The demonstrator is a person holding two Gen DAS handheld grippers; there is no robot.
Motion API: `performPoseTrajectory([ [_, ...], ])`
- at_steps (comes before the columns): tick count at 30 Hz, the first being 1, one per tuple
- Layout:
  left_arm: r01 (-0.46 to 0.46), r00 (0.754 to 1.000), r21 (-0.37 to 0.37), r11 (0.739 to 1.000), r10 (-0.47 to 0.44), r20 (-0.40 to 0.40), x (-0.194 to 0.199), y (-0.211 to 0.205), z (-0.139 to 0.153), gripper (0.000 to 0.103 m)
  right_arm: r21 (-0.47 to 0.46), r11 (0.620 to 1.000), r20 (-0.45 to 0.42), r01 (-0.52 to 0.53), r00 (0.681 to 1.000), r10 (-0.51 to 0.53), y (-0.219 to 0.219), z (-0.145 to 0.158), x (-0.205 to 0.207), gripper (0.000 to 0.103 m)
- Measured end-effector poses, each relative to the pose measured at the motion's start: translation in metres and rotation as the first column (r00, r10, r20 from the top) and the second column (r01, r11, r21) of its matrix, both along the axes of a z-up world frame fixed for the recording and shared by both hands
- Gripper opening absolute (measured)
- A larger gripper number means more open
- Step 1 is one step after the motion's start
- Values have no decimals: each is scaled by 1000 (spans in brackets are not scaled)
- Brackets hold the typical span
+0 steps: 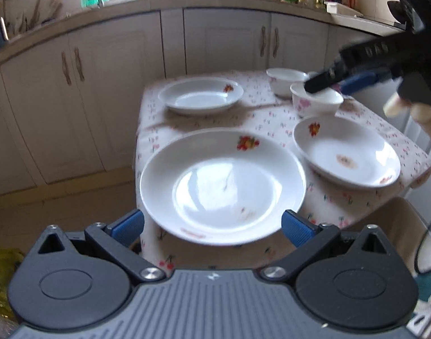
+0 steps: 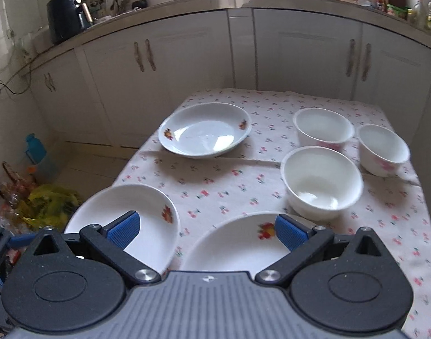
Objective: Organize plates and bowls
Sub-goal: 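Grasp the rim of the stained white plate with the left tool and lift, then grasp the white oval dish rim with the right tool while the left tool holds the plate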
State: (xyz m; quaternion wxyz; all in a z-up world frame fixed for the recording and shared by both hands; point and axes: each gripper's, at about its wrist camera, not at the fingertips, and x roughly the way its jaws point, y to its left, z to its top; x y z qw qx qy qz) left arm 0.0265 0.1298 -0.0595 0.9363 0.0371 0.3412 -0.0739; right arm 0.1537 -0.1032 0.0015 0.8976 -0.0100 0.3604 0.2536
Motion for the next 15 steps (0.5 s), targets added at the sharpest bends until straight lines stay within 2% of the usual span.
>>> performPoseTrajectory([
  [4,42,998,-13,999,-43,-37,6,10,-14,102,3,999,-7,-44,999,44,14,-3,15,103],
  [10,127,989,-30,991,-129,-74,17,15,-29,102,-3,995,-78,-101,992,101,33,-19,28,103],
  [15,167,982,-14,986,-167,-82,27,17,-34,102,-16,987,-134,-157,979,154,51,-35,40,103],
])
